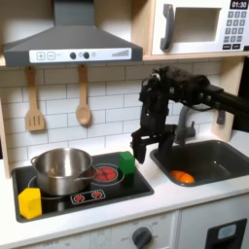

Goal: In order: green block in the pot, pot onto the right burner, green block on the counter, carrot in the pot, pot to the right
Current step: 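Put the green block in the pot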

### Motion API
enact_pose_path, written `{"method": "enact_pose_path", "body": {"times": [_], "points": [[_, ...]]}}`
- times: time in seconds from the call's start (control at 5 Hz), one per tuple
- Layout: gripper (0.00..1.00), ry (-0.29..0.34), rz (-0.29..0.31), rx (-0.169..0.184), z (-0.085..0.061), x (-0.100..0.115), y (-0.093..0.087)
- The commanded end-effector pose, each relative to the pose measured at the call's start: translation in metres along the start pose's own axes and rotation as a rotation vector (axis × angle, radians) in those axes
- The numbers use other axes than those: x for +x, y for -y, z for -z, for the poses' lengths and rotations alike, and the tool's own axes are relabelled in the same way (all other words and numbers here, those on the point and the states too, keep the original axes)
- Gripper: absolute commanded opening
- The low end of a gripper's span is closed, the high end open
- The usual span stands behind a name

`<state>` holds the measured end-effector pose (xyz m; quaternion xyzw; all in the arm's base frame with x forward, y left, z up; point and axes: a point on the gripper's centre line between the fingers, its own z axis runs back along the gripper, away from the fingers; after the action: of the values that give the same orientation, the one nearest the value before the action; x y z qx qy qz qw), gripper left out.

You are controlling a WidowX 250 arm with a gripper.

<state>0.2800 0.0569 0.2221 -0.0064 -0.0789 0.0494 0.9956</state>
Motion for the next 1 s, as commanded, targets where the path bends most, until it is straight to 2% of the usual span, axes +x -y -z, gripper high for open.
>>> {"method": "enact_pose_path", "body": {"times": [0.0,0.2,0.6,0.8], "points": [[1.00,0.007,-0.021,0.008,0.007,0.027,0.001],[1.00,0.004,-0.047,0.010,0.011,0.041,0.000],[1.00,-0.001,-0.041,-0.001,0.022,0.065,0.010],[1.00,-0.011,-0.040,0.005,0.027,0.069,0.014]]}}
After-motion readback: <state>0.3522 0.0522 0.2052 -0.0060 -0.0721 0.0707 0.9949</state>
